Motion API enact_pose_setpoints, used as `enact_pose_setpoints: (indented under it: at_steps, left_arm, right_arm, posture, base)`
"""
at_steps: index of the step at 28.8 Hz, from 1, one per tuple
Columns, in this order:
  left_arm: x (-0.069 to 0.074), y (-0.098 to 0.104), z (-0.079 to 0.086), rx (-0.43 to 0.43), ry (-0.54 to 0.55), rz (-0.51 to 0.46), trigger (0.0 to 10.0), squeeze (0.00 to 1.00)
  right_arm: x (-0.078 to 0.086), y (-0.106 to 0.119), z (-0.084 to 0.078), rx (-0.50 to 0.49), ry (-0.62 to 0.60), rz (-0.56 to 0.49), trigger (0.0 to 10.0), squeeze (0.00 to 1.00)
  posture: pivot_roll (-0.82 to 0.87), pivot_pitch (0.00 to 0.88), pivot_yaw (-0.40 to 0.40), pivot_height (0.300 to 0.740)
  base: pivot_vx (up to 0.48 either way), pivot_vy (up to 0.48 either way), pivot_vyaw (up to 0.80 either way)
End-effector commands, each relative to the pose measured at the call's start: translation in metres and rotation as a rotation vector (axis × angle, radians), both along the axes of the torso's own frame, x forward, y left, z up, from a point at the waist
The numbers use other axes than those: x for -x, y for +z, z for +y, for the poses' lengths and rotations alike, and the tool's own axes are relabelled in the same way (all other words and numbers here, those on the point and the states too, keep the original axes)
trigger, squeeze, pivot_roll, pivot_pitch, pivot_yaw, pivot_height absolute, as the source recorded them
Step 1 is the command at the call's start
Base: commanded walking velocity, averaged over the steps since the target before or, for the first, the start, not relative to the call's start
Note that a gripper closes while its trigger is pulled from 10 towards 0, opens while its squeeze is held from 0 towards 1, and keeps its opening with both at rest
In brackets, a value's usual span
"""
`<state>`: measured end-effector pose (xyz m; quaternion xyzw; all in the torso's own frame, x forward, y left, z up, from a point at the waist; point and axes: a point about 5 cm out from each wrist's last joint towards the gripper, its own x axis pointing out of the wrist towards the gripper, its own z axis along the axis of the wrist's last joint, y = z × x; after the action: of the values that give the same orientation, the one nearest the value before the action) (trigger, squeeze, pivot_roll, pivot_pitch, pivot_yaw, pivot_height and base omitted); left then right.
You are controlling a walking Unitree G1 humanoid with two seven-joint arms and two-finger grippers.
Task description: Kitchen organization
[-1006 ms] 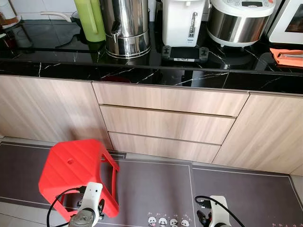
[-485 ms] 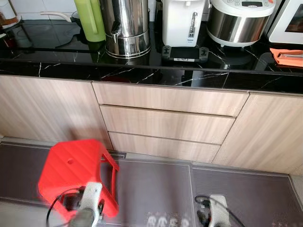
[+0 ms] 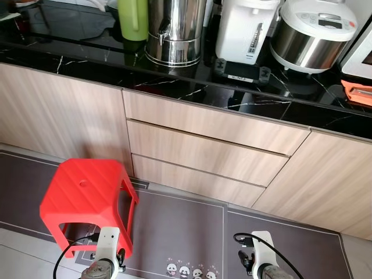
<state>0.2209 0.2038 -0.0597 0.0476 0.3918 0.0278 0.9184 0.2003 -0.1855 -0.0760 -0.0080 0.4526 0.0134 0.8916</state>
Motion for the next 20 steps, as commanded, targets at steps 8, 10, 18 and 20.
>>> enact_pose_setpoints:
  at_steps: [8, 10, 18, 20]
  left_arm:
    - [-0.029, 0.021, 0.004, -0.044, -0.094, -0.071, 10.0, 0.00]
    - [-0.031, 0.022, 0.003, -0.048, -0.106, -0.072, 10.0, 0.00]
    - [-0.022, 0.014, -0.003, -0.027, -0.091, -0.048, 10.0, 0.00]
    - [-0.021, 0.013, -0.003, -0.026, -0.089, -0.045, 10.0, 0.00]
  right_arm:
    - [0.001, -0.001, 0.007, -0.029, -0.049, -0.002, 10.0, 0.00]
    - [0.004, -0.003, 0.011, -0.041, -0.044, 0.003, 10.0, 0.00]
    - [-0.005, 0.002, 0.005, -0.038, -0.060, -0.024, 10.0, 0.00]
    - [-0.012, 0.007, 0.001, -0.036, -0.067, -0.047, 10.0, 0.00]
  posture:
    - [0.17, 0.000, -0.056, 0.740]
    - [0.17, 0.000, -0.050, 0.740]
    - [0.16, 0.000, -0.056, 0.740]
    - [0.16, 0.000, -0.061, 0.740]
  base:
    - [0.000, 0.000, 0.00]
    - [0.000, 0.000, 0.00]
    - [0.000, 0.000, 0.00]
    - [0.000, 0.000, 0.00]
